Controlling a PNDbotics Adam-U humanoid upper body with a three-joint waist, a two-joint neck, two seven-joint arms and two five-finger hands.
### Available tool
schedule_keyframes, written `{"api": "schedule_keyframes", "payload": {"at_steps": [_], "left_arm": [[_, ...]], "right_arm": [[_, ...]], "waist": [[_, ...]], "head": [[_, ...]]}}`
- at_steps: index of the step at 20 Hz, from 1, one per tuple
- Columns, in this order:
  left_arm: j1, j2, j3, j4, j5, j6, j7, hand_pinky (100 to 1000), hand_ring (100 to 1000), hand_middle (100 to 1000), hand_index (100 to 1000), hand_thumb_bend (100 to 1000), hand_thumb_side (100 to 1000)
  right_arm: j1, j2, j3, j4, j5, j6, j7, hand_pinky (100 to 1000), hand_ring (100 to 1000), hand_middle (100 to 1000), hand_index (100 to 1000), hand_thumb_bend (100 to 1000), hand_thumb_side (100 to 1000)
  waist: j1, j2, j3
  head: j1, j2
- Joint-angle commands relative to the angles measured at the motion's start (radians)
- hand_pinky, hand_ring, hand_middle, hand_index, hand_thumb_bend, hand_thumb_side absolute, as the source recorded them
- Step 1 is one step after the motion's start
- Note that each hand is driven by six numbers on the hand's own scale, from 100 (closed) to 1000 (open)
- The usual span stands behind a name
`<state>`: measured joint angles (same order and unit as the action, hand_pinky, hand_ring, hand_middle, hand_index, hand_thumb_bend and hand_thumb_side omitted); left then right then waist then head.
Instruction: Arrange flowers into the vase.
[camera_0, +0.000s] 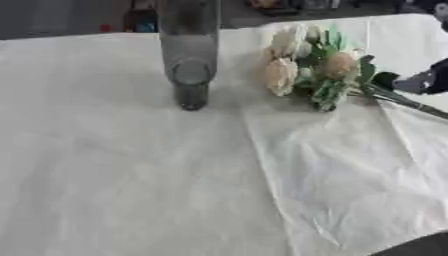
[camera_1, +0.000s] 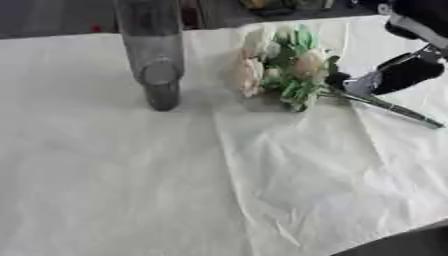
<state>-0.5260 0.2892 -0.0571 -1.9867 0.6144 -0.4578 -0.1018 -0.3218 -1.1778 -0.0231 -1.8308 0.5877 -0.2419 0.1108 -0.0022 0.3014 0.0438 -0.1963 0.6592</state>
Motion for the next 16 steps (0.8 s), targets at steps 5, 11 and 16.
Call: {"api": "schedule_keyframes", "payload": {"at_steps": [5,11,16], "left_arm": [[-0.019,0.002,-0.001,-0.013,-0.011,0.002,-0.005,781,767,849,955,105,810],[-0.022,-0.001,-0.001,-0.013,-0.014,0.0,-0.003,781,768,849,954,104,810],[-0.025,-0.004,-0.003,-0.013,-0.017,-0.001,-0.005,781,768,850,954,103,811]], "right_arm": [[-0.032,0.007,0.01,0.067,0.041,-0.029,0.009,877,1000,981,1000,420,501],[-0.047,0.028,0.021,0.124,0.051,-0.047,0.014,858,989,972,1000,429,476],[-0.056,0.04,0.019,0.184,0.062,-0.088,0.004,846,976,951,981,419,464]], "waist": [[0.0,-0.008,0.004],[0.003,-0.002,0.011],[0.005,0.006,0.017]], "head": [[-0.005,-0.002],[-0.015,-0.009],[-0.028,-0.015]]}}
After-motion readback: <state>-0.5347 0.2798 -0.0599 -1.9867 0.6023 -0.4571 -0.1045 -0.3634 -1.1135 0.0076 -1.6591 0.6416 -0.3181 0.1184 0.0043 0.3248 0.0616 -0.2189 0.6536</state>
